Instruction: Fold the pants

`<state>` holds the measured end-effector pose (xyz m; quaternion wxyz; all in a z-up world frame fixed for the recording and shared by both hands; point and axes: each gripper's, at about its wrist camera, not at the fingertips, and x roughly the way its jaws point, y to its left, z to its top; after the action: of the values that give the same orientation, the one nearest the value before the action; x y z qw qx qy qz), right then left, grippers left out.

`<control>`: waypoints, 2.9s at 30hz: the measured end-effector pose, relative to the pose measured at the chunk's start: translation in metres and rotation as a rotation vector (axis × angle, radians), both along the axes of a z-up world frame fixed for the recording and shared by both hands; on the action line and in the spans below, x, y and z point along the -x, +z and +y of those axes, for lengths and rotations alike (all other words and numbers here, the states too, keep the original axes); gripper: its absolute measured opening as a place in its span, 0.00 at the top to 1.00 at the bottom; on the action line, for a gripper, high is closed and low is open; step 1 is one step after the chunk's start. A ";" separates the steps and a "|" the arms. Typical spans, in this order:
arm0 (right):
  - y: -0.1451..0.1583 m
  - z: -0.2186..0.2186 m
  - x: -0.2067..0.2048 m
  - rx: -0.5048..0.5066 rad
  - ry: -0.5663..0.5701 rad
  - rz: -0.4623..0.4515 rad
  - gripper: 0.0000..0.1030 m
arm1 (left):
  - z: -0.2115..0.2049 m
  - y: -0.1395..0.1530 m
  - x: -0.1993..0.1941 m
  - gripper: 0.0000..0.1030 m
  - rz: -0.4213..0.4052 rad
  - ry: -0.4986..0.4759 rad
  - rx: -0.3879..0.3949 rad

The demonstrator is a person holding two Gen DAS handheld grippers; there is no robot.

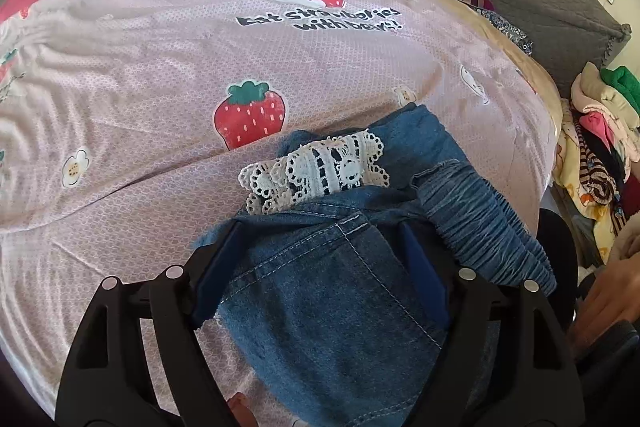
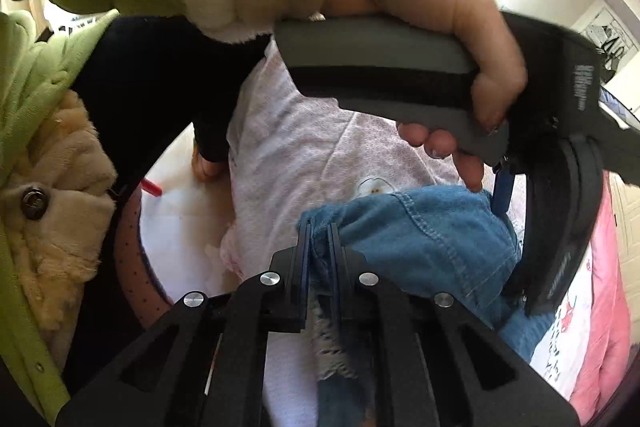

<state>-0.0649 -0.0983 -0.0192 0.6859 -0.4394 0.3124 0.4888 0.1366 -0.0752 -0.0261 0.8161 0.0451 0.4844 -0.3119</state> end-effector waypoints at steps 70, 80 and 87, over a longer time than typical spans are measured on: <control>0.057 -0.157 -0.109 -0.707 -1.022 0.306 0.07 | 0.044 0.000 0.070 0.10 -0.059 0.199 0.047; -0.009 -0.176 -0.133 -0.629 -1.146 0.414 0.05 | 0.036 -0.016 0.067 0.09 -0.012 0.197 0.057; -0.013 -0.183 -0.136 -0.694 -1.111 0.470 0.06 | 0.037 -0.023 0.059 0.09 0.043 0.189 0.127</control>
<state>0.0716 -0.2815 -0.0317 0.8493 0.1477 0.4570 0.2192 0.0779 -0.0383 -0.0494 0.8326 -0.0593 0.4830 -0.2646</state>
